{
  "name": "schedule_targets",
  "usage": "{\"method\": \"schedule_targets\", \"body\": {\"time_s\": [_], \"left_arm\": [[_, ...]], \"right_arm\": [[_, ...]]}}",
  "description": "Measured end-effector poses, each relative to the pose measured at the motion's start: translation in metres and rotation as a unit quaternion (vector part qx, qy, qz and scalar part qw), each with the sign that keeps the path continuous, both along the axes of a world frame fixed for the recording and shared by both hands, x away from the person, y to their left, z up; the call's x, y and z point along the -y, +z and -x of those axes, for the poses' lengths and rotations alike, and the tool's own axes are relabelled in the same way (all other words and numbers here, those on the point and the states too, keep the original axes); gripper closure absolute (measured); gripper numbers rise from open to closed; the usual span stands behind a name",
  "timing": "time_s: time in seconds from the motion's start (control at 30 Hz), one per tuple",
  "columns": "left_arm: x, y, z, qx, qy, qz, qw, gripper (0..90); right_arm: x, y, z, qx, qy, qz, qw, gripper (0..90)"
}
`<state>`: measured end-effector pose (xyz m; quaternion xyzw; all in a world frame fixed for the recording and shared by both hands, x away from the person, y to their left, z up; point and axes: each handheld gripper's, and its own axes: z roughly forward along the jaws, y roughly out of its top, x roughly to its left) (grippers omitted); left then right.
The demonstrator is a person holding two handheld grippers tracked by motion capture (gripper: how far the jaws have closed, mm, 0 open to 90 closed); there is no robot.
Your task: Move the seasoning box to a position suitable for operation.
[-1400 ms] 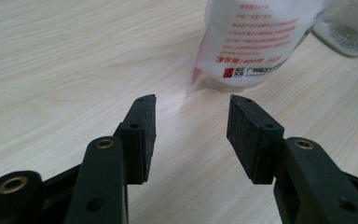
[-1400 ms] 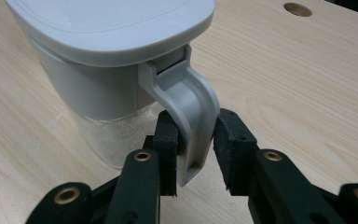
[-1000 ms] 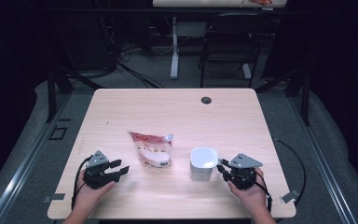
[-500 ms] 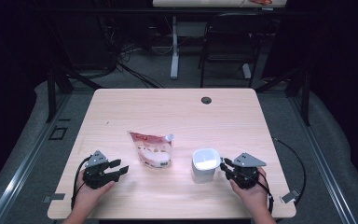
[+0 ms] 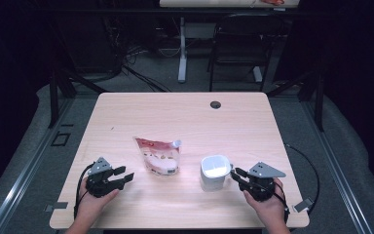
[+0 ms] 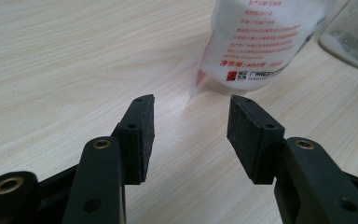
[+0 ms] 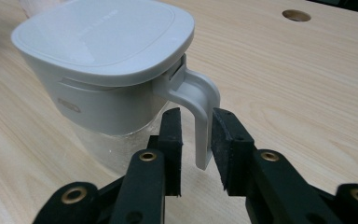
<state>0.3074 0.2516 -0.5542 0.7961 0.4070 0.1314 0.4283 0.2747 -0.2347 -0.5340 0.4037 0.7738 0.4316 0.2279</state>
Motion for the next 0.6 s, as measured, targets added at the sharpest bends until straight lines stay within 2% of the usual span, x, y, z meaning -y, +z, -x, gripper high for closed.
{"method": "schedule_targets", "body": {"time_s": [0.13,0.23,0.33,0.43,0.5,0.57,0.6], "left_arm": [[0.000,0.000,0.000,0.001,-0.001,0.002,1.0000,52.1],[0.001,0.000,0.000,0.002,-0.001,0.001,1.0000,52.2],[0.000,0.000,0.000,0.003,-0.001,0.001,1.0000,52.2],[0.000,-0.001,-0.001,0.003,-0.001,-0.001,1.0000,52.2],[0.001,-0.001,-0.001,0.001,-0.001,0.000,1.0000,52.1],[0.001,-0.001,-0.001,0.002,-0.001,0.000,1.0000,52.2],[0.001,-0.001,-0.001,0.002,-0.001,0.001,1.0000,52.2]], "right_arm": [[0.001,0.005,0.005,0.015,-0.013,-0.007,0.9998,71.0],[0.000,0.009,0.004,0.014,-0.027,-0.007,0.9995,70.8],[0.000,0.014,0.001,0.004,-0.029,-0.012,0.9995,72.9],[0.000,0.022,-0.004,-0.007,-0.045,-0.012,0.9989,69.4],[0.000,0.027,-0.008,-0.011,-0.045,-0.017,0.9988,69.7],[0.000,0.030,-0.010,-0.014,-0.044,-0.016,0.9988,70.9],[-0.003,0.035,-0.013,-0.014,-0.042,-0.016,0.9989,75.1]]}}
